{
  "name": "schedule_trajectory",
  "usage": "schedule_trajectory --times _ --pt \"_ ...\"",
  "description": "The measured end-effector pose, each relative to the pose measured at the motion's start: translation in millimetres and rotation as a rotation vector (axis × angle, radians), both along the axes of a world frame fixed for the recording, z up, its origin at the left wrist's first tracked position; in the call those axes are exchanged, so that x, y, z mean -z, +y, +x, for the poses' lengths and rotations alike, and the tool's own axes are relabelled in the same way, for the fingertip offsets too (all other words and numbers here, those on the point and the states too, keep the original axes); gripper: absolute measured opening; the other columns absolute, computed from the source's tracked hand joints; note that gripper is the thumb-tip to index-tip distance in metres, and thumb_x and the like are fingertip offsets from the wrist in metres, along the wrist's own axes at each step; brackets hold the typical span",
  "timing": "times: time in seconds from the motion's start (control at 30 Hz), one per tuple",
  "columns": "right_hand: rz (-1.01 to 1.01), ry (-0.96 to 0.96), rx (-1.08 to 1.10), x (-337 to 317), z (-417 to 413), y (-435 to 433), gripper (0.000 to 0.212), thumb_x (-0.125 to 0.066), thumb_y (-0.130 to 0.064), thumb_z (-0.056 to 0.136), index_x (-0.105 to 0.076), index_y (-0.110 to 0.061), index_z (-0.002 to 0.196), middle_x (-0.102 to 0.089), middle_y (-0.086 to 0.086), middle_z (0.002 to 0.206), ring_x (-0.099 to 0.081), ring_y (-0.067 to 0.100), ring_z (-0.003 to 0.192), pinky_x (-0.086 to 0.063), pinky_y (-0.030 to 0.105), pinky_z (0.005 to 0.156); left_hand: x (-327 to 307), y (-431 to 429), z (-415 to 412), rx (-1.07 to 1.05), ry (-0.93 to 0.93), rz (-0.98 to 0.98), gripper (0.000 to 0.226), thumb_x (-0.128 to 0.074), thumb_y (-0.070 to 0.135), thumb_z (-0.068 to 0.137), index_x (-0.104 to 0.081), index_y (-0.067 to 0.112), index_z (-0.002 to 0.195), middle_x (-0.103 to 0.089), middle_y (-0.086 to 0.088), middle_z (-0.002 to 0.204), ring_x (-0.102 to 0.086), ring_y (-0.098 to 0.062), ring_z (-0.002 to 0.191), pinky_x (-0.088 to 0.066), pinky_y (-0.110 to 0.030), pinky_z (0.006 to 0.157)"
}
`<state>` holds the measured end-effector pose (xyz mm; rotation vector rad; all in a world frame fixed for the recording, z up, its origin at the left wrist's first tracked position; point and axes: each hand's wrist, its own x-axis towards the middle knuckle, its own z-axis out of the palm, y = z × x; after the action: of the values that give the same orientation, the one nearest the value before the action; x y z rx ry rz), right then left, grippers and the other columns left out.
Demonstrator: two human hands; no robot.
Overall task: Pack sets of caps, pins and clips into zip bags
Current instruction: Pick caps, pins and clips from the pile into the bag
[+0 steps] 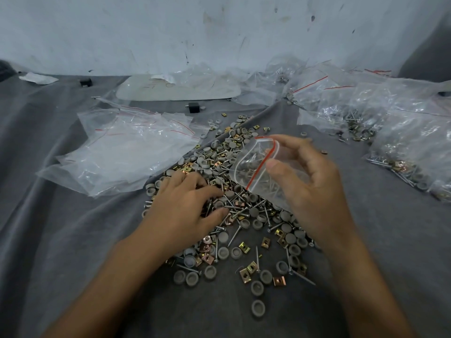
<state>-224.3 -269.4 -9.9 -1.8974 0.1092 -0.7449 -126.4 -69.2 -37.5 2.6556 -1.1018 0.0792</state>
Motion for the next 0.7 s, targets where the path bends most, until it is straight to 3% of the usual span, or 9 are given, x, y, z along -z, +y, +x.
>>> schedule_trajectory --times 0.1,0.2,0.37,0.5,0.57,0.7 --pt "-0.008 -0.002 0.001 0.5 0.3 0.1 0.03 -0.065 -0.029 0.093 -0.068 -0.031 0.123 -0.073 -0.015 0.112 -0.067 0.006 0.112 -0.055 0.04 0.096 1.2 -1.9 -2.6 0.03 -0.023 -0.073 0.046 -0.045 0.064 0.09 -0.062 0.038 0.123 -0.053 0.014 0.117 -0.027 -0.008 0.104 -0.03 -0.032 0.093" --pt "-0.004 0.003 -0.003 0.7 0.3 0.0 0.03 -0.065 -0.03 0.093 -0.067 -0.032 0.123 -0.073 -0.016 0.112 -0.067 0.006 0.112 -0.056 0.041 0.096 2.7 -3.2 -4.2 0.058 -0.044 -0.144 0.032 -0.059 0.054 0.092 -0.066 0.031 0.112 -0.059 0.014 0.108 -0.042 -0.015 0.105 -0.036 -0.038 0.097" --pt "-0.011 0.005 -0.008 0.4 0.1 -0.1 0.03 -0.065 -0.029 0.094 -0.067 -0.031 0.123 -0.073 -0.016 0.112 -0.066 0.006 0.113 -0.055 0.042 0.097 2.1 -3.6 -4.4 0.069 -0.037 -0.2 0.028 -0.059 0.052 0.092 -0.065 0.028 0.107 -0.064 0.013 0.105 -0.049 -0.018 0.103 -0.039 -0.043 0.094" --pt "-0.011 0.012 -0.01 0.7 -0.5 -0.6 0.03 -0.064 -0.031 0.093 -0.067 -0.032 0.123 -0.072 -0.015 0.113 -0.066 0.008 0.113 -0.055 0.044 0.097 -1.0 -3.3 -4.6 0.035 -0.029 -0.327 0.023 -0.048 0.058 0.095 -0.056 0.037 0.101 -0.06 0.023 0.097 -0.049 -0.008 0.095 -0.04 -0.038 0.085" --pt "-0.01 0.028 -0.02 1.0 -1.1 -0.9 0.03 -0.064 -0.034 0.093 -0.067 -0.034 0.123 -0.072 -0.016 0.112 -0.067 0.008 0.112 -0.057 0.044 0.093 -2.2 -1.8 -3.7 0.012 -0.012 -0.411 0.016 -0.053 0.052 0.095 -0.055 0.036 0.096 -0.059 0.022 0.088 -0.05 0.0 0.088 -0.041 -0.034 0.077" --pt "-0.081 0.086 -0.046 2.2 -0.8 -1.1 0.033 -0.064 -0.037 0.09 -0.066 -0.034 0.123 -0.071 -0.02 0.109 -0.068 0.003 0.106 -0.06 0.035 0.087 -5.7 0.1 -5.6 -0.046 0.043 -0.596 0.009 -0.061 0.045 0.095 -0.055 0.039 0.099 -0.061 0.018 0.087 -0.06 -0.002 0.084 -0.049 -0.032 0.067"
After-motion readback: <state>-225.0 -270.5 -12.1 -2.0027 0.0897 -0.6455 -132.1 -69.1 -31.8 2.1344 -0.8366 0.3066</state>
